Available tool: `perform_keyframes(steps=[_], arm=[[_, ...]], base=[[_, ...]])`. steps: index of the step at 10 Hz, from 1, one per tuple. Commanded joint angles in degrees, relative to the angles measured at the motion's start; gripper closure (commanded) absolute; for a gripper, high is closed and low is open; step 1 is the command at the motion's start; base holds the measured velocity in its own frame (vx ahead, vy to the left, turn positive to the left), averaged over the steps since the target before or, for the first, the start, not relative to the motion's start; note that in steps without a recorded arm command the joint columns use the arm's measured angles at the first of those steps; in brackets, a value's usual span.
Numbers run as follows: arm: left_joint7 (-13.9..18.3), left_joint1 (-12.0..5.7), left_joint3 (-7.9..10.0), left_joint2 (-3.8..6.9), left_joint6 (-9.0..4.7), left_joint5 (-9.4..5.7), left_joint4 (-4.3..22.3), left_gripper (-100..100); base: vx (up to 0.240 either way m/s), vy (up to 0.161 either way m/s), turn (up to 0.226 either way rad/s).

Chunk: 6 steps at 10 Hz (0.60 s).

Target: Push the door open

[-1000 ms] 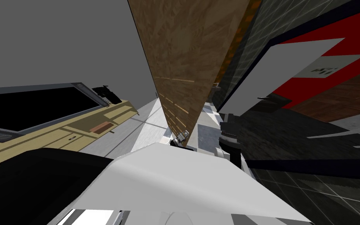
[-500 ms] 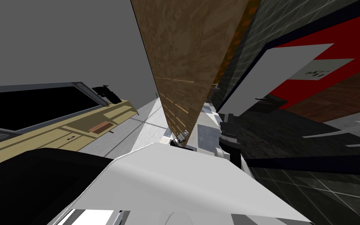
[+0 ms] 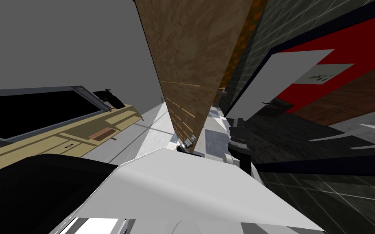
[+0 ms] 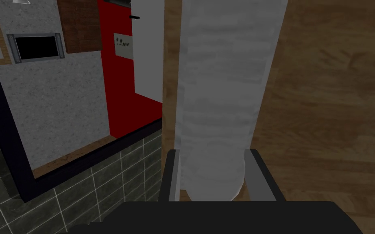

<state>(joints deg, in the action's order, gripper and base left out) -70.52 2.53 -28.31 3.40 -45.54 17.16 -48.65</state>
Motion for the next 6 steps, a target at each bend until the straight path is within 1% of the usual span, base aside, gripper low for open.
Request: perform_keyframes(steps=[1, 3, 4, 6], arm=[[2.8, -0.1, 0.24, 0.2, 0.0, -0.71, -0.3, 100], [6.0, -0.24, 0.45, 0.37, -0.1, -1.6, -0.1, 100], [6.2, -0.24, 0.45, 0.37, -0.1, -1.6, -0.1, 100], [9.9, -0.41, 0.72, 0.55, -0.22, -2.73, 0.2, 100]], base=[[0.0, -0.005, -0.046], [-0.002, -0.004, -0.05], [0.0, -0.006, -0.019], [0.001, -0.008, -0.06]])
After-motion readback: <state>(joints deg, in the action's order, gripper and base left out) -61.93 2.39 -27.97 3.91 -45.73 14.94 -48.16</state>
